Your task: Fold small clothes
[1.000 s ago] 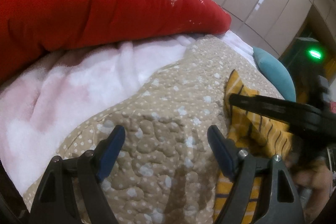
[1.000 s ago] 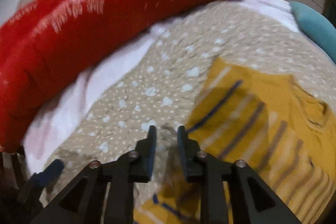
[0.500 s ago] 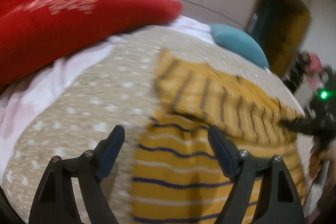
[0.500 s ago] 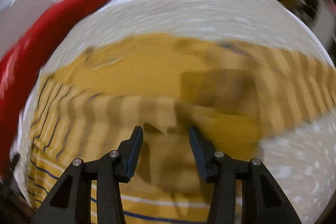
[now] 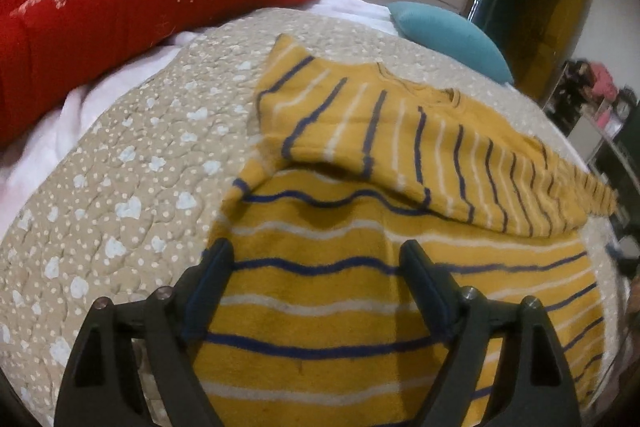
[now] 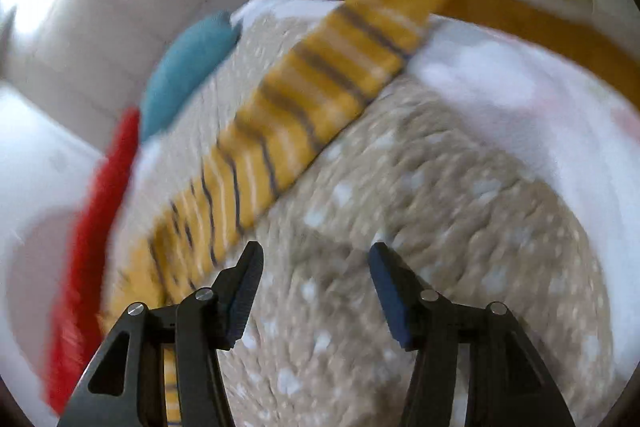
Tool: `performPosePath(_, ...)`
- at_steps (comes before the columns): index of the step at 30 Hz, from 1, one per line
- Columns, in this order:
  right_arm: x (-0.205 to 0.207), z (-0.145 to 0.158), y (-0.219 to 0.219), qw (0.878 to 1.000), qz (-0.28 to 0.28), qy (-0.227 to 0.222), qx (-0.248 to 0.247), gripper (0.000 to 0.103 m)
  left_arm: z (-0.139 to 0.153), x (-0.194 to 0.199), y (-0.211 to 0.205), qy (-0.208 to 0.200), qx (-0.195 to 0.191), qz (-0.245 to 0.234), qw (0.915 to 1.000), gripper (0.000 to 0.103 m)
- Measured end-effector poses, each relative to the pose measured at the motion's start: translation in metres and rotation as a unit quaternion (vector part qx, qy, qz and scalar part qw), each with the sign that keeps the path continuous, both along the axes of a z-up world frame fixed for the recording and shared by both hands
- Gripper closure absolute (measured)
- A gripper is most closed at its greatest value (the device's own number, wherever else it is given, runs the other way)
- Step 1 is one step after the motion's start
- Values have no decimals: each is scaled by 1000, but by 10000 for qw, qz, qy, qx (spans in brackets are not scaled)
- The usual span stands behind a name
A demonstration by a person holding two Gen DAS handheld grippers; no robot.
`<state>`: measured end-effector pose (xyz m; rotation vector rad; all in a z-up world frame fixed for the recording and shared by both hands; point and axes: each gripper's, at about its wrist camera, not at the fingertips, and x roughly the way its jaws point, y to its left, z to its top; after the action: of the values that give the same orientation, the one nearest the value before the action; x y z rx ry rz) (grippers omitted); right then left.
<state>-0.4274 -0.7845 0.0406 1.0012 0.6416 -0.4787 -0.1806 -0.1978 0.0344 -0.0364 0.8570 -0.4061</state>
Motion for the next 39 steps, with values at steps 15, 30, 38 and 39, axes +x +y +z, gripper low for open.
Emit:
performPosePath(15, 51, -11, -102, 9970, -755, -161, 29, 93, -5, 2, -15, -25, 559, -3, 9984, 13)
performPosePath(30, 97, 124, 22, 9841, 735, -288, -1591, 97, 0, 0, -9, -1, 297, -89, 9995, 13)
performPosePath(38, 233, 159, 264, 9174, 3103, -253, -2479, 97, 44, -27, 57, -841, -885, -118, 9924, 13)
performPosePath(39, 248, 153, 298, 9054, 3417, -204, -2513, 97, 45, -23, 69, -863, -918, 39, 9920, 12)
